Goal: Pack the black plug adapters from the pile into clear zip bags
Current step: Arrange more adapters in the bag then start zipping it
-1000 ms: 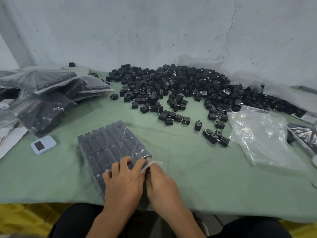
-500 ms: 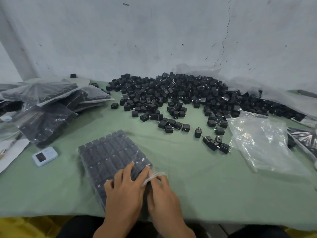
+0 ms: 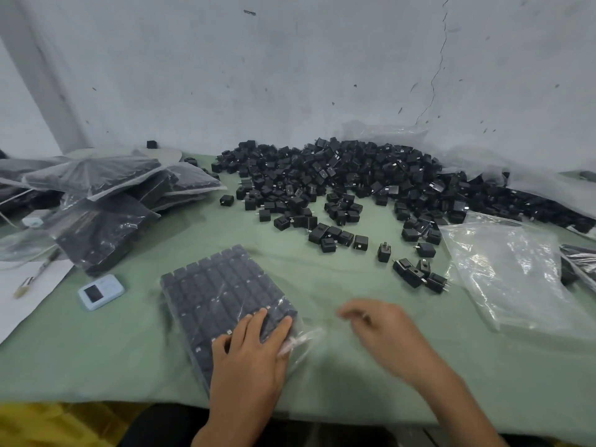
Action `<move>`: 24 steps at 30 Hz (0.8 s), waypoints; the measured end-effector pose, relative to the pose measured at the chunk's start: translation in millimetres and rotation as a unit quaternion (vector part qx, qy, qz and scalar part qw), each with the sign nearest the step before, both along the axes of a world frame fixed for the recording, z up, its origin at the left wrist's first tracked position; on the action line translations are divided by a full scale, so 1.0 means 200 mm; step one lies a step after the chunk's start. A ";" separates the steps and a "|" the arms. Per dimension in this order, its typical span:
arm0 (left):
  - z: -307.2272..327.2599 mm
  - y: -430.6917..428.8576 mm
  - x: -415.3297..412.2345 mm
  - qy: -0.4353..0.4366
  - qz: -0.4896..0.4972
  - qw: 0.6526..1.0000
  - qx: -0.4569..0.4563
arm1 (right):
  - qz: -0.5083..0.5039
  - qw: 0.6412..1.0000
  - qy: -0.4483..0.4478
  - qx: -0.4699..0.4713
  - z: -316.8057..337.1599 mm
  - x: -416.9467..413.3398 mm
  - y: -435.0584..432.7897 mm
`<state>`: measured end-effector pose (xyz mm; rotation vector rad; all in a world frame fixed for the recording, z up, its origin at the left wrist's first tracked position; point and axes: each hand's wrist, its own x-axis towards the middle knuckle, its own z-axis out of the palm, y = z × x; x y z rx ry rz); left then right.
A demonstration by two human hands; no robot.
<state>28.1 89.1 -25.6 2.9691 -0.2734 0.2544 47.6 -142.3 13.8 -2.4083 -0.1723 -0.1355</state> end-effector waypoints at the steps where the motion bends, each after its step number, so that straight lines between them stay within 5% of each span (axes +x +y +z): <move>1: 0.00 0.00 0.00 0.002 0.001 1.000 0.000 | -0.049 0.998 -0.031 -0.029 0.00 0.08 -0.08; 7: 0.02 0.00 -0.01 0.018 0.008 1.000 0.003 | -0.205 0.932 0.080 -0.288 -0.15 0.39 -0.43; 24: 0.03 -0.01 -0.03 0.002 0.008 1.000 0.004 | -0.200 0.917 -0.027 -0.343 -0.16 0.33 -0.41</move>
